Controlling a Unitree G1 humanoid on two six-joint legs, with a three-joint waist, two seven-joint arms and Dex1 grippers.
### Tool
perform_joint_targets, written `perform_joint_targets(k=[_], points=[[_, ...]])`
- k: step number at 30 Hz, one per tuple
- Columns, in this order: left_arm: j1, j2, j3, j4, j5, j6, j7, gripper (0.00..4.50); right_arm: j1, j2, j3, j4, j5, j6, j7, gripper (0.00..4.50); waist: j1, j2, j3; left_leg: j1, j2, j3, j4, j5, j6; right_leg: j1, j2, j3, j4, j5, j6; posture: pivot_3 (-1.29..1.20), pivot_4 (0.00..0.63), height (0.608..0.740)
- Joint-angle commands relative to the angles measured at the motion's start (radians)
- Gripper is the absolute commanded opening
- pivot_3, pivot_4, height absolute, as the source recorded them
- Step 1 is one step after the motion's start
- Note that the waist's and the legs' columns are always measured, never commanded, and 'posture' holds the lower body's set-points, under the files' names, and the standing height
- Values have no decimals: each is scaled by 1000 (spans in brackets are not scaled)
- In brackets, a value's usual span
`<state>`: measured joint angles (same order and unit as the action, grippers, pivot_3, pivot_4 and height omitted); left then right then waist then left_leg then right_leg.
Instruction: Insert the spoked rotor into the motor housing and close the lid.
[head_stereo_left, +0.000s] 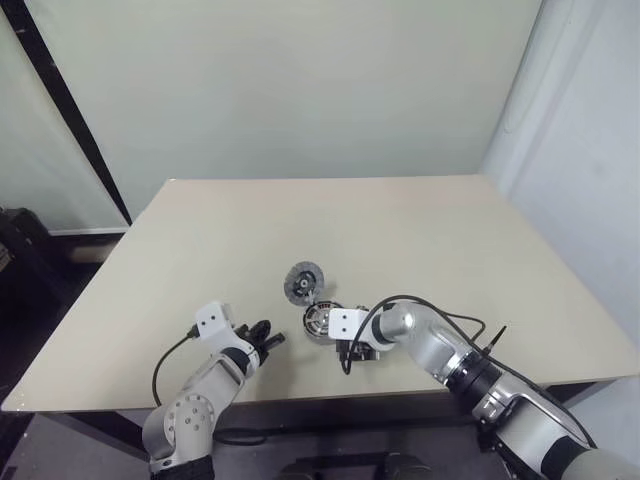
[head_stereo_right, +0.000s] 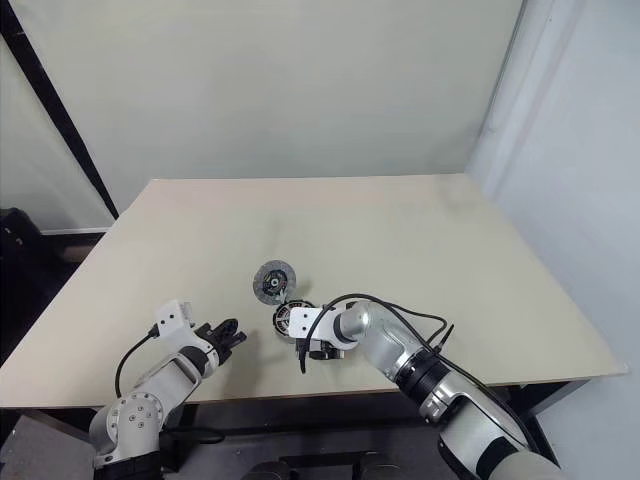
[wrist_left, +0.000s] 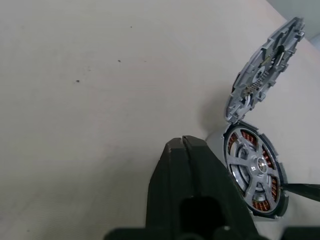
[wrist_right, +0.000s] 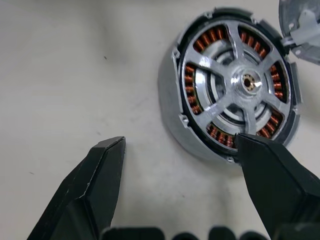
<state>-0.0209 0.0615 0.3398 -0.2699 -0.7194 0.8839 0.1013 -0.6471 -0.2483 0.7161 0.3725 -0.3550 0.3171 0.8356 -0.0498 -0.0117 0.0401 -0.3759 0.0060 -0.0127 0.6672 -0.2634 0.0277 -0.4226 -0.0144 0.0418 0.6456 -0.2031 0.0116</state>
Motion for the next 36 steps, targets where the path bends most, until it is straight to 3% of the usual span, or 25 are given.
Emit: perform_joint_targets(k=[1, 8, 10, 16, 26, 30, 36], points=[[-23, 7, 6, -11, 7, -12, 4, 0, -23, 9, -16, 4, -23, -32, -21, 2881, 0, 0, 0, 0, 0, 0, 0, 0, 0, 0, 0, 0, 0, 0, 0, 0, 0, 740], [-28, 9, 11, -2, 7, -17, 4, 0, -15, 16, -17, 17, -55, -67, -50, 394, 0, 0, 0, 1, 0, 0, 0, 0, 0, 1, 0, 0, 0, 0, 0, 0, 0, 740], [-27, 13, 12, 5, 9, -19, 1, 0, -11, 20, -21, 13, -58, -72, -55, 28, 0, 0, 0, 1, 0, 0, 0, 0, -1, 1, 0, 0, 0, 0, 0, 0, 0, 740], [-20, 20, 14, 14, 17, -26, -4, 0, 12, 39, -55, -50, -24, 7, -31, 28, 0, 0, 0, 1, 0, -1, 1, 1, -1, 1, 0, 0, 0, 0, 0, 0, 0, 740], [-12, 6, 0, 45, 49, -71, -16, 0, 82, 103, -144, -341, 104, 544, 78, 28, 1, 0, 0, -1, -1, -1, 0, 1, -2, -1, 0, 0, 0, 0, 0, 0, 0, 740], [-14, -6, -22, 67, 71, -96, -26, 0, 98, 160, -171, -356, 177, 705, 53, 28, 0, 0, 0, -1, 0, -2, 0, 1, -2, 0, 0, -1, 1, 0, 0, 0, 0, 740], [-23, -23, -28, 83, 89, -123, -31, 0, 115, 256, -216, -293, 237, 773, -77, 28, 0, 0, 0, 0, 0, -1, 1, 1, -2, 0, 0, -1, 1, 0, 0, 0, 0, 740]])
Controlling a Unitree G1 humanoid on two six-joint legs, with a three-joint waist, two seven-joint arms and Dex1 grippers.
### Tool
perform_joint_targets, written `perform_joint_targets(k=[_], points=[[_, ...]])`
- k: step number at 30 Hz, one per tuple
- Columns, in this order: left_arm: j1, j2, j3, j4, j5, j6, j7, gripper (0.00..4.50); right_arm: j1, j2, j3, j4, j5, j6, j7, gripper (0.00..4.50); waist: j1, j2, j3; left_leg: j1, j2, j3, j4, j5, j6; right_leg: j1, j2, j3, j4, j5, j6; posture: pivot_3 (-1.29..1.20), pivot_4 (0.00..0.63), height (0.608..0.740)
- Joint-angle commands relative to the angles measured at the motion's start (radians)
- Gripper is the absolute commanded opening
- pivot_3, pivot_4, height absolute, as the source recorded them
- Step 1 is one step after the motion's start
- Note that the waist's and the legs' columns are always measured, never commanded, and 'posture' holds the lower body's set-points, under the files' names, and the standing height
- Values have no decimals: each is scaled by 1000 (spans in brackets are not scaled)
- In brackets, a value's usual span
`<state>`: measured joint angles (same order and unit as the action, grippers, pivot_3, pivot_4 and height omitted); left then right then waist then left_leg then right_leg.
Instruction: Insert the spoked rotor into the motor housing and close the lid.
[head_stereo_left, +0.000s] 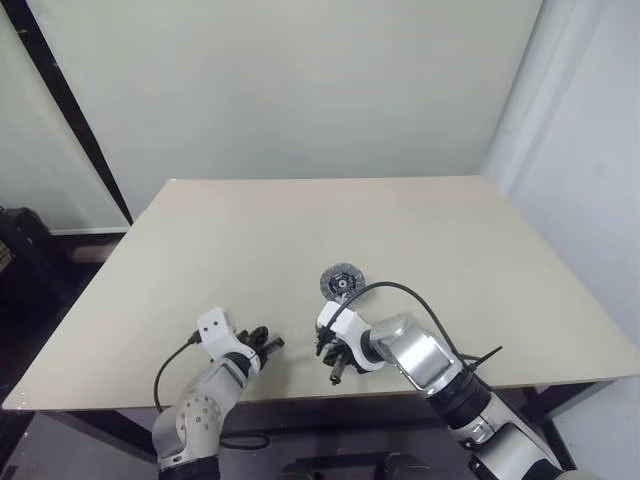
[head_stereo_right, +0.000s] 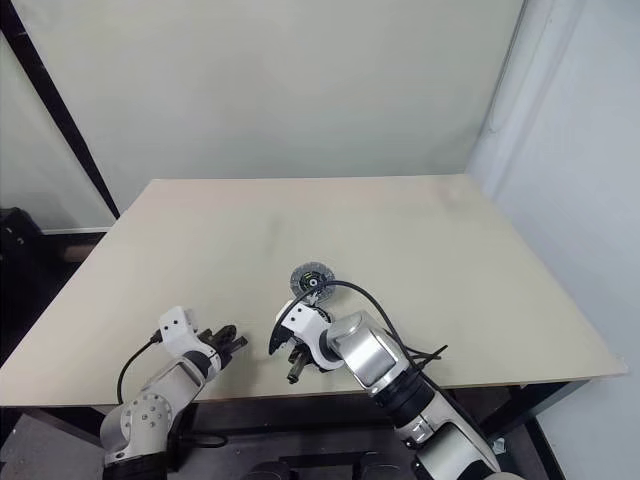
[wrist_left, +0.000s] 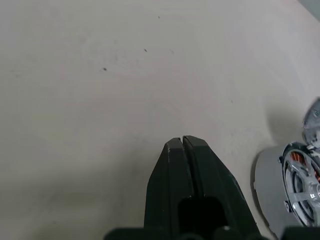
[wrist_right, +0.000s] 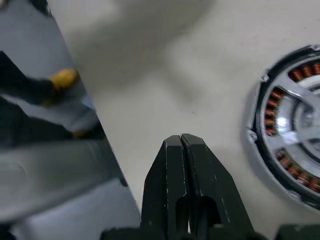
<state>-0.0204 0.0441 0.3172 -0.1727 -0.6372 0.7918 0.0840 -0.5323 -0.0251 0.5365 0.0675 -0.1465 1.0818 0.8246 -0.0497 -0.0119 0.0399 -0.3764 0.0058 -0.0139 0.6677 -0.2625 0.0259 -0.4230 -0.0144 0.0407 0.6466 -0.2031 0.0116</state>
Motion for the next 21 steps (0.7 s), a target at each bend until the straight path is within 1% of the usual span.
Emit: perform_joint_targets(k=[1, 3, 6, 8, 9, 10, 14, 16, 19, 21], points=[[-24, -7, -5, -14, 8, -34, -14, 0, -1, 30, -17, 12, 19, -31, -87, 28, 0, 0, 0, 0, 0, 0, 0, 0, 0, 0, 0, 0, 0, 0, 0, 0, 0, 740], [-23, -6, -9, -17, 14, -40, -15, 0, -13, -6, 41, 1, -11, -127, -104, 28, 0, 0, 0, 0, 0, 0, 0, 0, 0, 0, 0, 0, 0, 0, 0, 0, 0, 740], [-13, 1, -17, -26, 25, -45, -21, 0, -42, -96, 120, -52, -28, -200, -56, 28, 0, 0, 0, -1, -1, 0, 0, 0, 0, 0, -1, 0, -1, 0, 0, 0, 0, 740], [-6, 7, -21, -28, 36, -47, -25, 0, -75, -175, 177, -103, -31, -206, 11, 384, 0, 0, 0, -1, -2, 0, 0, 0, 0, 0, -1, 0, -1, 0, 0, 0, 0, 740], [-3, 10, -23, -28, 41, -48, -27, 0, -88, -205, 199, -122, -33, -206, 34, 594, 0, 0, 0, -1, -2, 0, 0, 0, 0, 0, -1, 1, -1, 0, 0, 0, 0, 740], [-2, 11, -23, -26, 44, -48, -29, 0, -105, -239, 220, -138, -35, -209, 61, 906, 0, 0, 0, -1, -2, 0, 0, 0, 0, 0, -1, 0, -1, 0, 0, 0, 0, 740], [-5, 12, -24, -22, 51, -46, -35, 0, -177, -323, 273, -160, -43, -220, 135, 2302, 0, 0, 0, 0, 0, -1, 0, 0, 0, 0, 0, -1, 0, 0, 0, 0, 0, 740], [-9, 10, -27, -23, 52, -45, -36, 0, -212, -347, 299, -147, -49, -224, 172, 3025, 0, 0, 0, 0, 0, -1, 0, 0, 0, 0, 0, -1, 0, 0, 0, 0, 0, 740], [-10, 9, -34, -24, 57, -46, -38, 0, -251, -361, 336, -101, -78, -261, 191, 4037, 0, 0, 0, 0, 0, -1, 0, 0, 0, 0, 0, -1, 0, 0, 0, 0, 0, 740], [-8, 6, -38, -26, 60, -46, -38, 0, -267, -361, 352, -69, -92, -286, 200, 4037, 0, 0, 0, 0, 0, 0, 0, 0, 0, 0, 0, -1, 0, 0, 0, 0, 0, 740]])
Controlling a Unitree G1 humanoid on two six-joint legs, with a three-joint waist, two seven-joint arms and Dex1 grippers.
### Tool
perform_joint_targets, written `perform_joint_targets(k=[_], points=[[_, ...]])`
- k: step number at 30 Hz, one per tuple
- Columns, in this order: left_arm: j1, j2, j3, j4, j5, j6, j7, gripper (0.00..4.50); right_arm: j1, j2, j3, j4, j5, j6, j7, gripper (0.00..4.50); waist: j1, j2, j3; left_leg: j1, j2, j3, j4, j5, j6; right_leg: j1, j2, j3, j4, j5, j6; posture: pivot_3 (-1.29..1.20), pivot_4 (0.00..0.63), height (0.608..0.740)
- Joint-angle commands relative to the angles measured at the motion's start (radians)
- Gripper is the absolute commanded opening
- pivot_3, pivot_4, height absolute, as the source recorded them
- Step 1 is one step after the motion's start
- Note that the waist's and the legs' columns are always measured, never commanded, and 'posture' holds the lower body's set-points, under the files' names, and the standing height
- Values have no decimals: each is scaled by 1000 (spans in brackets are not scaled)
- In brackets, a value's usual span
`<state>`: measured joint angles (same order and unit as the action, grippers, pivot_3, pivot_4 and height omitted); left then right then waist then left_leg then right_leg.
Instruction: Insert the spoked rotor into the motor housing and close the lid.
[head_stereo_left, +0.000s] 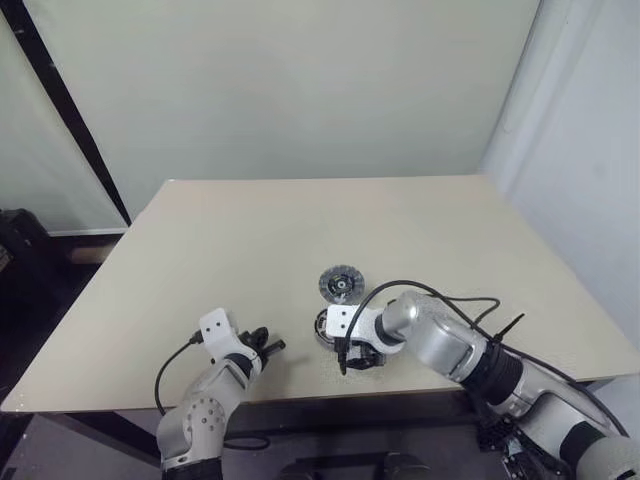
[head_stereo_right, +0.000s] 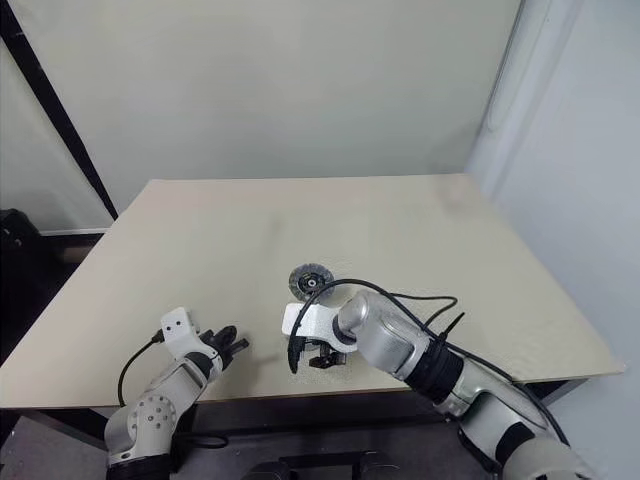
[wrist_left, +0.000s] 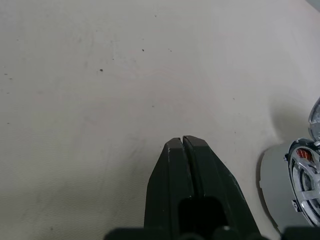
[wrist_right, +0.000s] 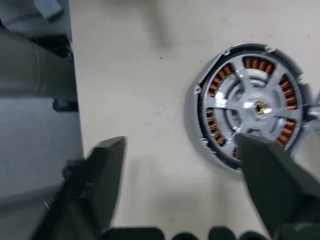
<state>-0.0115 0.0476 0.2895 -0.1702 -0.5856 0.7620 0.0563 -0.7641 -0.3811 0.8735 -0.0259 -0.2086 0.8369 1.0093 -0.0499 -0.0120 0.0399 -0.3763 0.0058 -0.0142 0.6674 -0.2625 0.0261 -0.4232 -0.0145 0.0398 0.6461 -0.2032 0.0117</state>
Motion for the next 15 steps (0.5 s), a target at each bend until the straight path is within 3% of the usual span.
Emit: perform_joint_targets(k=[1, 7, 15], points=[[-14, 2, -12, -32, 10, -16, -10, 0, -43, -3, 26, 42, -36, -54, 22, 4037, 0, 0, 0, 0, 0, 0, 0, 0, 0, 0, 0, 0, 0, 0, 0, 0, 0, 740], [4, 3, -10, -49, 16, -11, -13, 0, -56, 28, 79, 156, -91, -141, 33, 4037, 0, 0, 0, -1, -1, 0, 0, 0, 0, 0, 0, 0, 0, 0, 0, 0, 0, 740], [17, 7, -10, -67, 18, -7, -12, 0, -43, 94, 54, 266, -131, -213, -3, 4037, -1, 0, 0, 2, 1, 1, 0, 0, 0, 1, 0, 0, 0, 0, 0, 0, 0, 740]])
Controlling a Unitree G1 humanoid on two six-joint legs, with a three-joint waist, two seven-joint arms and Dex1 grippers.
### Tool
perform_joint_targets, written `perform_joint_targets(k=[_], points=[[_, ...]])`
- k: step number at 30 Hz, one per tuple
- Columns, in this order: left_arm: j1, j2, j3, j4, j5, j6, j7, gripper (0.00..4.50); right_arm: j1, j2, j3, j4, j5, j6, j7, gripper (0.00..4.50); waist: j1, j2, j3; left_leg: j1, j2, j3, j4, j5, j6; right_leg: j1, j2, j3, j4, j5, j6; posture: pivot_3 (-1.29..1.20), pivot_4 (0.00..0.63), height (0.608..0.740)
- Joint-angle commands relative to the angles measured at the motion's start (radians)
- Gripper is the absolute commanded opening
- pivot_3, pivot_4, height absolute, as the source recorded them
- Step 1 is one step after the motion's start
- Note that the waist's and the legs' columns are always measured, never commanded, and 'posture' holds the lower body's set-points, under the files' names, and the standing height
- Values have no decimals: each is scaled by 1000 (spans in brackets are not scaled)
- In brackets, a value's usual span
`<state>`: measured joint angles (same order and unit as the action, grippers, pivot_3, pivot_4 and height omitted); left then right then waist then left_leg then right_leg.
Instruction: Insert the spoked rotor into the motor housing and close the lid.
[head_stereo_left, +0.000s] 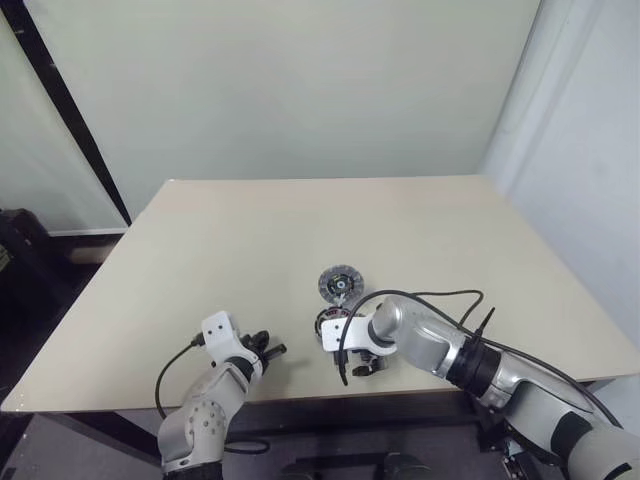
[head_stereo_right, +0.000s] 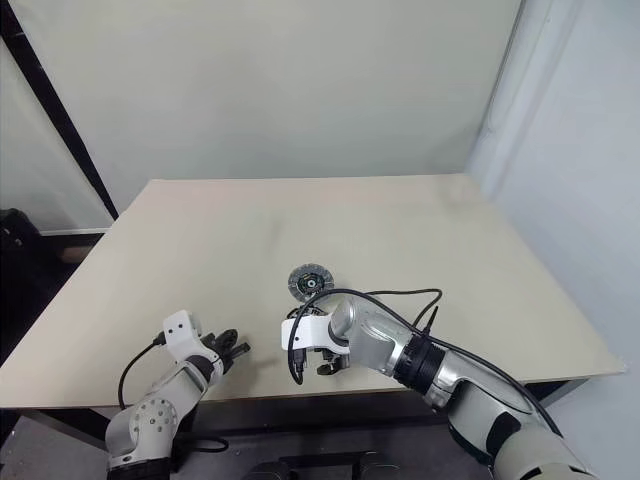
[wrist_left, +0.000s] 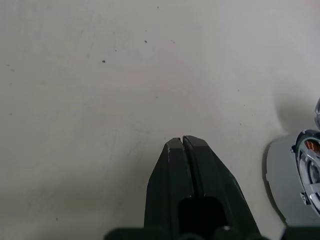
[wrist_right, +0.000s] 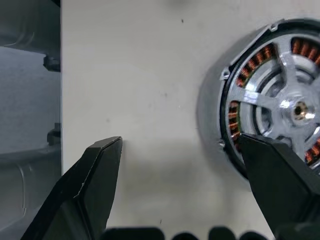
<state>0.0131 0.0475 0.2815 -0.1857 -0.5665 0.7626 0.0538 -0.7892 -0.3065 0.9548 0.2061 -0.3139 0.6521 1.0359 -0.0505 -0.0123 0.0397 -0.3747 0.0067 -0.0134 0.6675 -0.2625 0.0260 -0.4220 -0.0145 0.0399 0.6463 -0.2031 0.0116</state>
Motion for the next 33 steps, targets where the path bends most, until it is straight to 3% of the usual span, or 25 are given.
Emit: perform_joint_targets(k=[1, 2, 5, 13, 15, 18, 26, 33], points=[[-7, 7, -2, -52, 0, -7, -10, 0, -17, 25, -31, 41, -29, -32, -31, 4037, 0, 0, 0, 1, 1, 1, 0, 0, 0, 0, 0, 0, 0, 0, 0, 0, 0, 740], [-7, 7, -3, -52, 0, -7, -10, 0, -15, 30, -34, 49, -32, -37, -34, 4037, 0, 0, 0, 2, 1, 1, 0, 0, 0, 1, 0, 0, 0, 0, 0, 0, 0, 740], [-7, 8, -4, -52, 0, -7, -12, 0, -10, 41, -39, 71, -40, -50, -47, 3430, 0, 0, 0, 8, 2, 0, 0, 1, -1, 5, 1, -1, 0, -1, -2, 0, 0, 740], [-13, 9, -12, -45, 7, -14, -19, 0, 1, 80, -98, 131, -53, -86, -102, 678, -2, 0, 0, 14, 2, 0, -1, -1, -3, 11, 1, -1, 0, -2, -2, 0, 0, 740], [-13, 9, -16, -43, 10, -16, -22, 0, 3, 90, -116, 131, -49, -83, -101, 195, -2, 0, 0, 14, 3, 1, -1, 0, -2, 11, 1, -1, 0, -2, -2, 0, 0, 740], [-15, 10, -19, -40, 14, -18, -24, 0, 10, 111, -153, 114, -29, -51, -95, 114, -2, 0, 1, 14, 3, 0, -2, 0, -2, 11, 1, -1, 0, -2, -2, 0, 0, 740], [-16, 14, -23, -24, 26, -30, -33, 0, 71, 215, -275, -62, 102, 307, -58, 99, 0, 0, 0, 12, 2, 0, -5, 0, -3, 7, 0, 0, 0, -1, -2, 0, 0, 740], [-20, 11, -35, -6, 35, -45, -41, 0, 111, 337, -350, -95, 177, 498, -192, 96, 1, 0, 0, -1, 2, 0, -6, -1, -4, -6, 1, -2, 0, 0, 0, 0, 0, 740]])
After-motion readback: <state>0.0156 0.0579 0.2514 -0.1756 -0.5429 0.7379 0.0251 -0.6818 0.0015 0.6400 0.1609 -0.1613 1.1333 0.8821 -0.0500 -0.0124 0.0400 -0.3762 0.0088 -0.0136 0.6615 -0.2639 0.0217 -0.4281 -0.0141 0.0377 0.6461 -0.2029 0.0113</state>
